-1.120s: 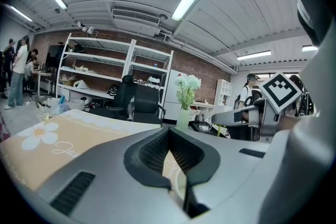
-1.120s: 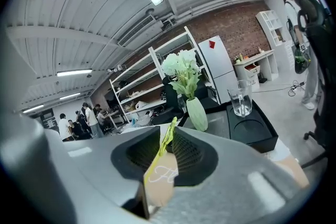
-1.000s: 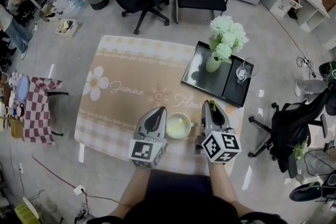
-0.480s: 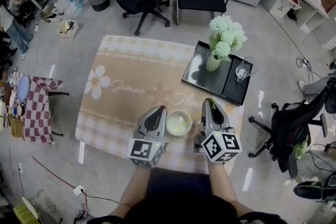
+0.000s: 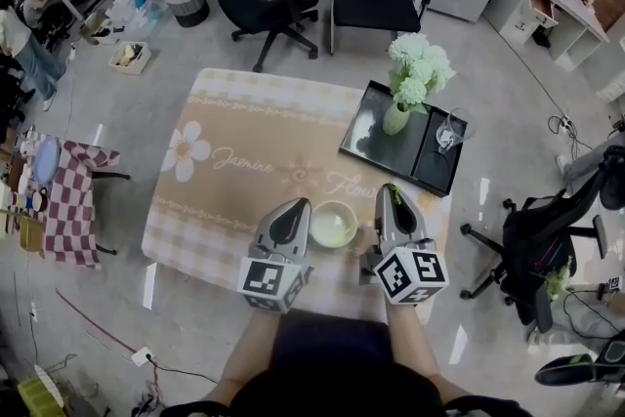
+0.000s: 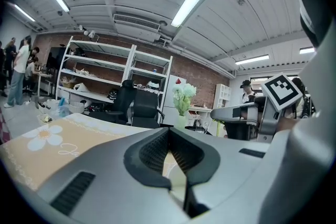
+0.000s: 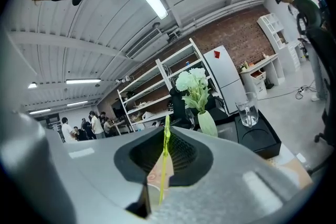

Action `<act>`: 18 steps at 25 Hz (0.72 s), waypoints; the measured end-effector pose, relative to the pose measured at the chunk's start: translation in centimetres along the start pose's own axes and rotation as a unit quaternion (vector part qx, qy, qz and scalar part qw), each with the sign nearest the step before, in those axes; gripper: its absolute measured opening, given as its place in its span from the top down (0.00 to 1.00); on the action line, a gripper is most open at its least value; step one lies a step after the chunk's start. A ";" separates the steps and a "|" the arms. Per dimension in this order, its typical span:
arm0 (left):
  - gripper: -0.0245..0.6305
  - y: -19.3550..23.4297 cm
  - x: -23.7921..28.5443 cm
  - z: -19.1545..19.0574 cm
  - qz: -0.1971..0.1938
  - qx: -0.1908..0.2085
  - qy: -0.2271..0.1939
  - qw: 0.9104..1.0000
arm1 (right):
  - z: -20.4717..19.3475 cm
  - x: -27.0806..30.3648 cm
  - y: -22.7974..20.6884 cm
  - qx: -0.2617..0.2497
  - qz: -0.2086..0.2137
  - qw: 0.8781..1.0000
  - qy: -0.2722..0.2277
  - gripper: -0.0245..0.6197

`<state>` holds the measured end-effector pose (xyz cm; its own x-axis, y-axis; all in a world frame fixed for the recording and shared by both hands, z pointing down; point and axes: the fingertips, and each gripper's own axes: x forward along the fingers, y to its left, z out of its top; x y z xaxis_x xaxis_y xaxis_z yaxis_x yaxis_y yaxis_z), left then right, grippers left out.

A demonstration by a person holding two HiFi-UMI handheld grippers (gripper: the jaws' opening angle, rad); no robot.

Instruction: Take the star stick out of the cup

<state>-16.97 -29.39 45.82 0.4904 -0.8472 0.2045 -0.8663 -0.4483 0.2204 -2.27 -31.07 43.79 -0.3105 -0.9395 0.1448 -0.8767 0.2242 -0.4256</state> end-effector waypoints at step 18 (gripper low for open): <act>0.95 -0.8 -2.2 1.5 -0.003 0.019 -0.023 1.000 | 3.2 -1.5 2.9 -0.021 0.027 0.998 -0.052 0.94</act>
<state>-17.48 -27.60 43.78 0.4920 -0.8561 0.1582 -0.8663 -0.4636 0.1858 -3.15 -29.83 39.54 -0.3195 -0.9472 0.0273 -0.8753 0.2840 -0.3914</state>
